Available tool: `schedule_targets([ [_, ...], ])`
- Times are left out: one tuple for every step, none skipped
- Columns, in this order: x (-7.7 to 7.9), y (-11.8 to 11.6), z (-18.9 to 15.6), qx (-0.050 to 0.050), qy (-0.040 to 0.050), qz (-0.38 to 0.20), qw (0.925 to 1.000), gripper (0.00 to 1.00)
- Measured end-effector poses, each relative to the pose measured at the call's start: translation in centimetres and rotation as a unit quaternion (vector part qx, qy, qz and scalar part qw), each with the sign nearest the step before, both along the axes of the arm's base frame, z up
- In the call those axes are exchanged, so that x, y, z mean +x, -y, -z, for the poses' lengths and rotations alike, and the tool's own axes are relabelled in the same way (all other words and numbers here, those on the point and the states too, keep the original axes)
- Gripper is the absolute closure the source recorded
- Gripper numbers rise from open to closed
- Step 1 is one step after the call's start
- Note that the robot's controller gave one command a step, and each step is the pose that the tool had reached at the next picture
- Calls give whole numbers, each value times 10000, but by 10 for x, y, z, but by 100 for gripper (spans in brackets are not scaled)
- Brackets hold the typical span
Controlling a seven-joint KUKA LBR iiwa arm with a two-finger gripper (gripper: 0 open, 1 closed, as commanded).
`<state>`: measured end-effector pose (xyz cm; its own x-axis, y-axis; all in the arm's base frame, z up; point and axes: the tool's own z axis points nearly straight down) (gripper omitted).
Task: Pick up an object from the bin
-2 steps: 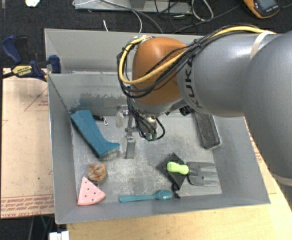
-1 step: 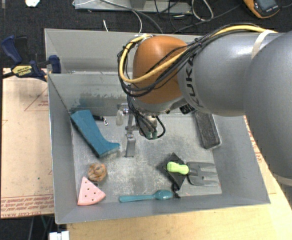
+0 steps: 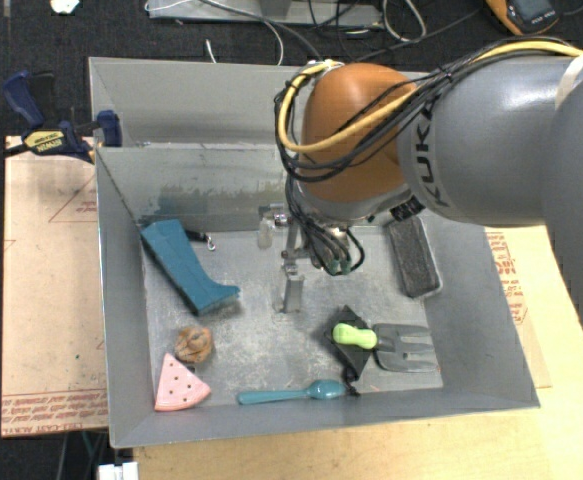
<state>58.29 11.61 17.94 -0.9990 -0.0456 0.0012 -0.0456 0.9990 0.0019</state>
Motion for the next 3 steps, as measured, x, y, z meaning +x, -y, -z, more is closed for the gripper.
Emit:
schedule_targets([
  [-52,36,-32,8,-14,-940,9956,0],
  [-57,91,-36,3,12,-1136,9935,0],
  [-76,99,32,10,32,-1399,9902,0],
])
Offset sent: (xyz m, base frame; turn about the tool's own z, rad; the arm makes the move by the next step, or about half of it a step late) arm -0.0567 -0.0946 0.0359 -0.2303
